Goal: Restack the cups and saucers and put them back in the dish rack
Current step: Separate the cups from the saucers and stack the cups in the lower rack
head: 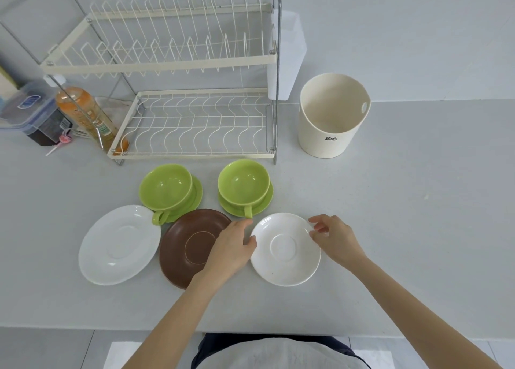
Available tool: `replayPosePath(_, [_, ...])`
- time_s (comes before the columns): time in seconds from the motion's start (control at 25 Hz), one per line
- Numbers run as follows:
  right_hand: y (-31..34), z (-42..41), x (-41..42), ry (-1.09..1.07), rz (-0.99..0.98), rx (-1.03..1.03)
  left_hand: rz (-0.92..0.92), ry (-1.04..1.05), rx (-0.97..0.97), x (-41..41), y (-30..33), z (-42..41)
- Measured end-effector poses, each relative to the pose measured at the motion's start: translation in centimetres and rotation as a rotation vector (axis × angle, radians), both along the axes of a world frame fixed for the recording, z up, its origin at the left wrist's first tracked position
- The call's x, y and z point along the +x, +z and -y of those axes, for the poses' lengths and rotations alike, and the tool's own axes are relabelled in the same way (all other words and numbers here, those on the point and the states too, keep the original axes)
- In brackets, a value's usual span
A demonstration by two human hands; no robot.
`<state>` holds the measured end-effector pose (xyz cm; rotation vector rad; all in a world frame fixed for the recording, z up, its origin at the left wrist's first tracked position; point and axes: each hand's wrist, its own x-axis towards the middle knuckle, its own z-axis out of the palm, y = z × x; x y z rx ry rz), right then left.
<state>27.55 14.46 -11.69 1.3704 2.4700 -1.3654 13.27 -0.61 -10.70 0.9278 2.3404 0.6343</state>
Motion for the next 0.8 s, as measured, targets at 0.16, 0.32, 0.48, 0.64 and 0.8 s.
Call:
replayPosePath(0.16, [0.9, 0.7, -1.6, -0.003, -0.109, 0.011, 0.002, 0.103, 0.098, -1.3, 0.6, 1.1])
replayPosePath(0.32, [1.8, 2.1, -3.9, 0.022, -0.193, -0.005, -0.023, 0.289, 0.197, -3.2, 1.4, 2.6])
replayPosePath(0.48, [2.0, 3.2, -6.1, -0.017, -0.199, -0.196, -0.081, 0.425, 0.276, -5.4, 2.1, 4.4])
replayPosePath(0.64, [1.9, 4.5, -7.9, -0.072, -0.194, -0.429, -0.142, 0.543, 0.276, -7.9, 1.9, 6.7])
replayPosePath(0.8, [1.6, 5.8, -9.0, -0.137, -0.197, -0.506, -0.133, 0.599, 0.228, -9.6, 1.2, 8.6])
